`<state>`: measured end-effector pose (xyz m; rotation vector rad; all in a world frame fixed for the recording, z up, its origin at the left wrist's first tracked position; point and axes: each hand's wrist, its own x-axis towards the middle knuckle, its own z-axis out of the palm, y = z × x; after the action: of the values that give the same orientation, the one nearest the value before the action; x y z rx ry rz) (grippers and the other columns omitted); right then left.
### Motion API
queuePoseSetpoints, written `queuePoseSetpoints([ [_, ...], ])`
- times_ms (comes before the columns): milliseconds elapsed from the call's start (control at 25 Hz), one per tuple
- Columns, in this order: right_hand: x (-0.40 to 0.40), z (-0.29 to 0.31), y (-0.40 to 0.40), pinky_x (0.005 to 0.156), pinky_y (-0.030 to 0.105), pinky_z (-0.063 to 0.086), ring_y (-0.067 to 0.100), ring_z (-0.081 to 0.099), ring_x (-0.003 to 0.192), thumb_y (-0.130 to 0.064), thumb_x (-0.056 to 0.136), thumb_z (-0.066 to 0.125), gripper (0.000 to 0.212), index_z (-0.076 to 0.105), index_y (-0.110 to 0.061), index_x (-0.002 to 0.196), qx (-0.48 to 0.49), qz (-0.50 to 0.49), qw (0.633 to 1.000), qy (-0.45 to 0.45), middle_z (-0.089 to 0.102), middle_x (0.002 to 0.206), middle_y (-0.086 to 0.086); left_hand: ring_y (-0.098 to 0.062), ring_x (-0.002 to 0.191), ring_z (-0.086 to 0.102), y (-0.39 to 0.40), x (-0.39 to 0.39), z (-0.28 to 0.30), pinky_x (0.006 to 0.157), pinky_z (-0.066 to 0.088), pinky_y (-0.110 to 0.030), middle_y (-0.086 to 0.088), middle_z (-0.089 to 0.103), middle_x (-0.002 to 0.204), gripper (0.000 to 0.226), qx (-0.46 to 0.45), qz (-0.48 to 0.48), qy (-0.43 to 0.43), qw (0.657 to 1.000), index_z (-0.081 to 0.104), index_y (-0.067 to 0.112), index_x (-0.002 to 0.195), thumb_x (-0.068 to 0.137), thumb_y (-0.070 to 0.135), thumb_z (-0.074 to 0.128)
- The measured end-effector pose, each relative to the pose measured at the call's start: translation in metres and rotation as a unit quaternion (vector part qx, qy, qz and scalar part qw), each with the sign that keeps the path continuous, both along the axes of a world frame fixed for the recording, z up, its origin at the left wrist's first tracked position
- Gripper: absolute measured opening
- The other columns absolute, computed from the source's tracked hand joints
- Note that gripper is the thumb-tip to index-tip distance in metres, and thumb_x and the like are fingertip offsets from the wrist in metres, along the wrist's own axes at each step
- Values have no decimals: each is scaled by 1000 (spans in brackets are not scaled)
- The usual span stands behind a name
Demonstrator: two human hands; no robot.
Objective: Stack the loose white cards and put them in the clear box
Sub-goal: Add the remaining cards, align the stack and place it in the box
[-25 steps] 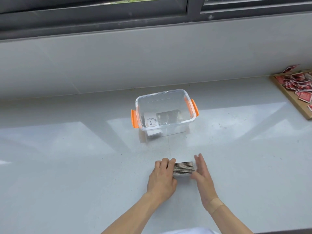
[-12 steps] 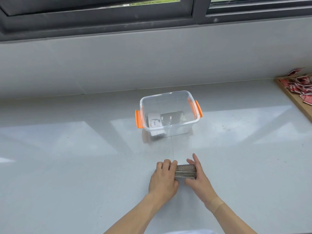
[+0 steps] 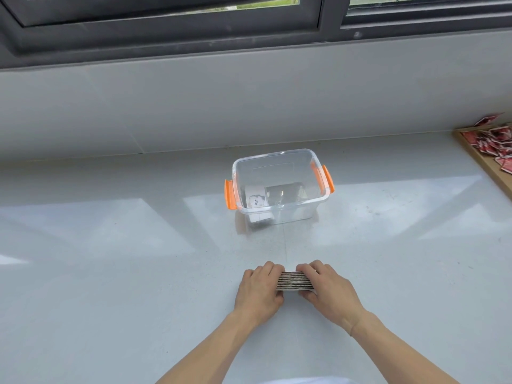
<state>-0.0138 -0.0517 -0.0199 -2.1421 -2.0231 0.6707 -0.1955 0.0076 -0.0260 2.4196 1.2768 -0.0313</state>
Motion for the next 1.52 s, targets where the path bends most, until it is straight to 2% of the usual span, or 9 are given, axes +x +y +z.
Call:
queuePoseSetpoints([
  [200, 2, 3, 2, 64, 34, 50, 14, 58, 87, -44, 86, 58, 36, 41, -39, 118, -6, 8, 1000, 18, 50, 111, -14, -20, 100, 48, 6, -1, 3, 80, 38, -32, 7, 54, 106, 35, -20, 9, -19, 1000, 50, 27, 109, 75, 26, 56],
  [360, 4, 10, 1, 59, 31, 51, 6, 55, 79, -48, 79, 58, 33, 43, -43, 108, 35, -12, 999, 39, 51, 104, -18, -17, 96, 49, 8, -6, 7, 78, 41, -31, 8, 55, 104, 36, 3, 9, -57, 998, 52, 26, 108, 72, 27, 60],
  [560, -7, -3, -13, 55, 30, 46, 11, 56, 83, -49, 81, 56, 35, 44, -36, 111, -4, -2, 1000, 12, 49, 105, -14, -21, 98, 49, -4, -10, -1, 79, 37, -32, 4, 51, 108, 37, -7, -20, 4, 1000, 48, 26, 112, 76, 23, 56],
  [760, -4, -3, -12, 48, 27, 44, 11, 54, 69, -50, 73, 56, 33, 47, -37, 103, 22, -15, 1000, 5, 50, 96, -16, -20, 88, 49, 0, -7, 2, 72, 37, -31, 5, 53, 99, 37, 8, -9, -15, 1000, 49, 26, 103, 68, 21, 57],
  [1000, -3, -7, -11, 49, 30, 45, 10, 55, 75, -48, 73, 55, 35, 47, -35, 104, 13, 0, 1000, -9, 51, 95, -14, -22, 93, 49, -1, -6, -1, 77, 37, -32, 4, 51, 102, 35, -4, -10, 3, 1000, 47, 24, 105, 71, 22, 55],
  [1120, -2, -10, -13, 44, 28, 43, 8, 54, 72, -46, 70, 59, 35, 48, -36, 101, 38, -5, 999, -5, 52, 92, -15, -18, 89, 48, -1, -8, -3, 76, 36, -31, 7, 52, 100, 36, 10, -3, -17, 1000, 47, 26, 103, 69, 24, 57],
  [1240, -5, -14, -17, 44, 31, 44, 14, 56, 63, -45, 72, 60, 34, 48, -33, 101, 12, -14, 1000, 6, 52, 95, -12, -20, 93, 50, -5, -7, -4, 84, 37, -33, 5, 52, 102, 36, -2, -10, 9, 1000, 47, 25, 106, 71, 25, 55],
  [1360, -3, -14, -15, 48, 29, 43, 13, 56, 72, -51, 72, 56, 36, 46, -35, 103, -2, -3, 1000, -5, 52, 98, -13, -22, 94, 51, -4, -7, -6, 87, 38, -35, 3, 52, 103, 36, -3, -12, 14, 1000, 47, 25, 107, 72, 25, 54],
  [1520, -4, -4, -14, 68, 30, 47, 17, 53, 89, -56, 67, 59, 49, 51, -33, 110, 52, 34, 997, -41, 53, 107, -12, -21, 95, 51, -4, -7, -6, 89, 37, -35, 4, 51, 103, 37, -5, -12, 11, 1000, 45, 25, 108, 71, 26, 53],
])
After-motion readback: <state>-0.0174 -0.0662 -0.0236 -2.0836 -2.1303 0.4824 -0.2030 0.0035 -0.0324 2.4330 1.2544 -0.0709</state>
